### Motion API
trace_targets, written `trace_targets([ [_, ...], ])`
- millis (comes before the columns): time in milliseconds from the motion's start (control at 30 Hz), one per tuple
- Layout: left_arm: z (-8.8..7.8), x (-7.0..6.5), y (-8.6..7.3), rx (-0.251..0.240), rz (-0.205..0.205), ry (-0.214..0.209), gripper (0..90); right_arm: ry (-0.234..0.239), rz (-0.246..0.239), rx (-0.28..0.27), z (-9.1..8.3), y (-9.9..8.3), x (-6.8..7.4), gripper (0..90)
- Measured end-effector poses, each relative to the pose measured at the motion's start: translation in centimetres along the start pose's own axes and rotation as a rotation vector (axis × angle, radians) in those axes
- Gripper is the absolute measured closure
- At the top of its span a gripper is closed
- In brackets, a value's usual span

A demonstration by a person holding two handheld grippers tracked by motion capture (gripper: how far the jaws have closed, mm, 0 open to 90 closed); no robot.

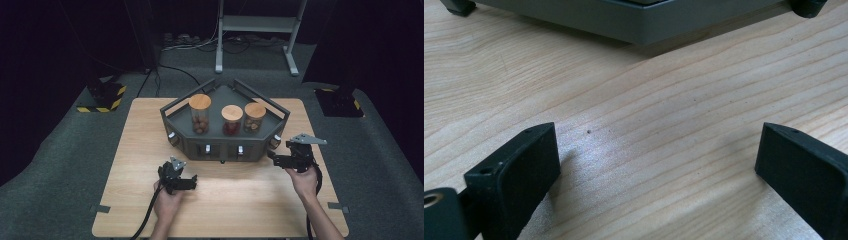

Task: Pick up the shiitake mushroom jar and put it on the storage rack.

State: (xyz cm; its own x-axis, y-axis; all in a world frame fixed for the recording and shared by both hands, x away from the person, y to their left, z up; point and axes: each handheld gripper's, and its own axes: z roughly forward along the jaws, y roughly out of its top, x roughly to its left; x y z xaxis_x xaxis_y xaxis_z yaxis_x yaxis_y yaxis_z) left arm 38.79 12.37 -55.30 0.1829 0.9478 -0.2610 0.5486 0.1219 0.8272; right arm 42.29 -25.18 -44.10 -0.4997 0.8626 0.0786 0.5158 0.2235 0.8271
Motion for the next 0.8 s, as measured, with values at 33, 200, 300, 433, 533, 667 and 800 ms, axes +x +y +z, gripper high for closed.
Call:
trace_targets([
  [33,0.0,0.0,0.0,0.001,0.001,0.000,4.2,0.001,0.002,0.002,0.1,-0.1,0.0,13.2],
  [200,0.0,0.0,0.0,0.000,0.001,0.000,4.1,-0.001,0.012,0.008,0.4,-0.8,0.0,13.2],
  [300,0.0,0.0,0.0,0.001,0.001,0.000,4.1,-0.003,0.012,0.015,0.7,-1.3,0.1,13.2],
  [433,0.0,0.0,0.0,0.001,0.001,0.000,4.2,-0.009,0.012,0.030,1.1,-2.0,0.2,13.2],
  [533,0.0,0.0,0.0,0.000,0.000,0.000,4.2,-0.012,0.012,0.040,1.5,-2.4,0.2,13.2],
  [667,0.0,0.0,0.0,0.001,0.001,0.000,4.1,-0.022,0.003,0.055,1.9,-2.9,0.4,13.2],
  [800,0.0,0.0,0.0,0.000,0.000,0.000,4.2,-0.027,-0.001,0.066,2.2,-3.4,0.5,13.2],
])
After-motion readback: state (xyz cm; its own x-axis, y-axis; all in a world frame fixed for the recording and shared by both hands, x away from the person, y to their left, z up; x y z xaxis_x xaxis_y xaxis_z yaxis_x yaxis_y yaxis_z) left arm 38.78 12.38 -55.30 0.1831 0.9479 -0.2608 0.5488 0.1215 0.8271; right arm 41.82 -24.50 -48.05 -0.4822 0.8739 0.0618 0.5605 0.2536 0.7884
